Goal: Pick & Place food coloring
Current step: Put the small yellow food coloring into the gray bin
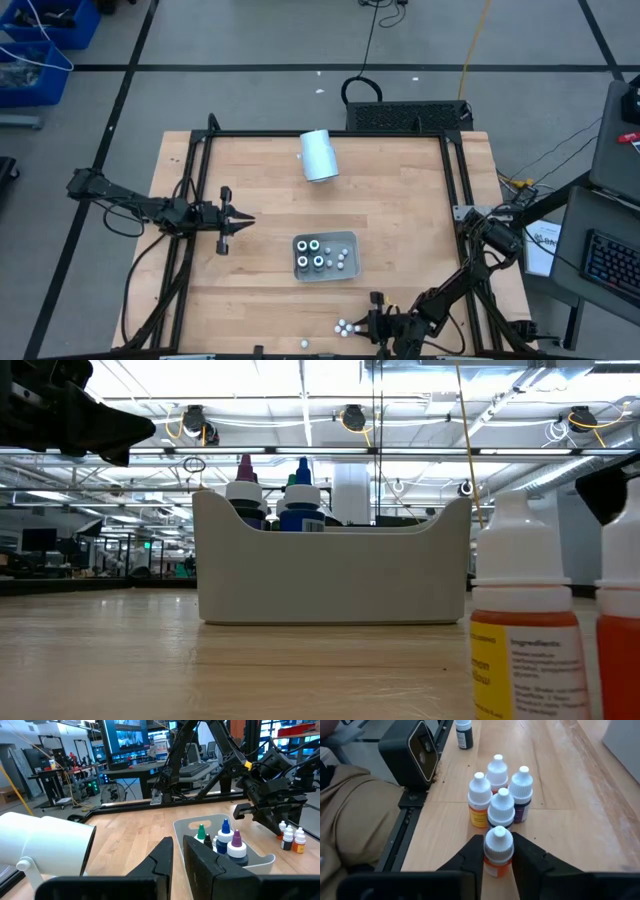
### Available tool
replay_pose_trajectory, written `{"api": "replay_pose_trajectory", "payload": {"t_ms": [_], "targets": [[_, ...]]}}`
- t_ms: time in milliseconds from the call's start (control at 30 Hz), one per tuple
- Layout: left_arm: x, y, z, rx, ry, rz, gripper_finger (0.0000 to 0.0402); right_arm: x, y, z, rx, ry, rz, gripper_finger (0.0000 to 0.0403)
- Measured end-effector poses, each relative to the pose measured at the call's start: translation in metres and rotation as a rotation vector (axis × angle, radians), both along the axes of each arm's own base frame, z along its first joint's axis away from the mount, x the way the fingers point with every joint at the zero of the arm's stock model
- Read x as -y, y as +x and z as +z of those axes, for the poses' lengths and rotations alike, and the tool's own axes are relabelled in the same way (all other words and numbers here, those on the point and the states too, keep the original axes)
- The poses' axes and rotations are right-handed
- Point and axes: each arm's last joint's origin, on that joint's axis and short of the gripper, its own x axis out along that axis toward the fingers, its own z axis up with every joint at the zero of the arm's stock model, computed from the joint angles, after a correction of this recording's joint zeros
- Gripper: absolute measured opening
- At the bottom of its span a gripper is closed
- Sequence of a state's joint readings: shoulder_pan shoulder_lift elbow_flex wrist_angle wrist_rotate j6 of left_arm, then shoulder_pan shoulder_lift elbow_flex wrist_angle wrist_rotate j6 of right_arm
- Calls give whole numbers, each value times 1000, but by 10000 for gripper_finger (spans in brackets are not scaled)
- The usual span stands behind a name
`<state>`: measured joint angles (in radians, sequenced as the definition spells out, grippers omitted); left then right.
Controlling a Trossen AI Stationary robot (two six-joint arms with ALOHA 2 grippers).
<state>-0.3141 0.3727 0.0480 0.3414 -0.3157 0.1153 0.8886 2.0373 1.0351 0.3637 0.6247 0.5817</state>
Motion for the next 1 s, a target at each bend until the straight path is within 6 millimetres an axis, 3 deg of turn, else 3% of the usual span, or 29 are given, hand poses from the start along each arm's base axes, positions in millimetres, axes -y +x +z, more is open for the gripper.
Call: {"api": "replay_pose_trajectory", "payload": {"t_ms": [133, 367, 733, 1000], "targets": [[0, 0, 0, 0, 0, 0, 51, -1, -1, 7, 12, -9, 16, 63], [0, 0, 0, 1, -1, 0, 51, 4, -6, 39, 26, -38, 44, 63], [0, 0, 0, 3, 5, 1, 51, 31, -23, 106, 62, -100, 11, 62], [0, 0, 0, 3, 5, 1, 51, 53, -44, 132, 64, -181, -92, 62]]}}
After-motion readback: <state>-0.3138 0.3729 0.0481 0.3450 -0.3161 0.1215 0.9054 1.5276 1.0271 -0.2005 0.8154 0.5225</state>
